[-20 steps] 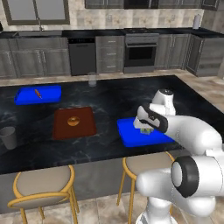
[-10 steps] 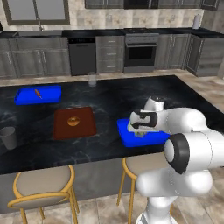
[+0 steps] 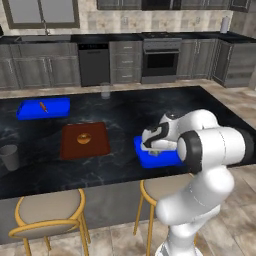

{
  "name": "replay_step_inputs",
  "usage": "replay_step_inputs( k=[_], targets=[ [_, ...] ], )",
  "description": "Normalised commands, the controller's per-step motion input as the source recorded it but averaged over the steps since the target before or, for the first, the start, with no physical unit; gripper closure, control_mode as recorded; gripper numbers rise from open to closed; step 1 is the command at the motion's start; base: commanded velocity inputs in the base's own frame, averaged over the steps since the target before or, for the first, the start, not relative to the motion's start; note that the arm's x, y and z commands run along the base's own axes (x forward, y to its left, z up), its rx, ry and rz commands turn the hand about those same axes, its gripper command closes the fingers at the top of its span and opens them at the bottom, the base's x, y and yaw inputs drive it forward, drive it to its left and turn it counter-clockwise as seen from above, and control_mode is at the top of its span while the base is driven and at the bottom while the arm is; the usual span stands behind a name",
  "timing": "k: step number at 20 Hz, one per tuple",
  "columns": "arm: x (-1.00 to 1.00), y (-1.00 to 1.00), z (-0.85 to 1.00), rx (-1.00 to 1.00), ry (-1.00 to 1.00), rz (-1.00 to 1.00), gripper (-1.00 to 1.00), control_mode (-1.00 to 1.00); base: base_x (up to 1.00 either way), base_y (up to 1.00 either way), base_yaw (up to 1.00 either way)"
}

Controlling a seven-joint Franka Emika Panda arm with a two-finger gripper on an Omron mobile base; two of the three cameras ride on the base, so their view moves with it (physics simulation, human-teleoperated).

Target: Take the cake and donut from the fridge and place them on the empty tray on the dining counter.

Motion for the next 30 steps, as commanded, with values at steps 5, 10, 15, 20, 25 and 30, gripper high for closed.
replay_step_inputs(
  k=[5,10,15,20,25,30],
  targets=[
    [0.40,0.00,-0.51,0.00,0.07,0.00,1.00,-1.00,0.00,0.00,0.00],
    [0.00,0.00,-0.34,0.00,0.04,0.00,-1.00,-1.00,0.00,0.00,0.00],
    [-0.40,-0.02,0.03,0.01,-0.02,0.00,-1.00,-1.00,0.00,0.00,0.00],
    [-0.59,0.00,0.40,0.06,-0.13,0.00,-1.00,-1.00,0.00,0.00,0.00],
    [-0.51,-0.02,0.97,0.07,-0.23,0.00,-1.00,-1.00,0.00,0.00,0.00],
    [-0.96,-0.09,0.94,-0.03,-0.04,0.00,-1.00,-1.00,0.00,0.00,0.00]
  ],
)
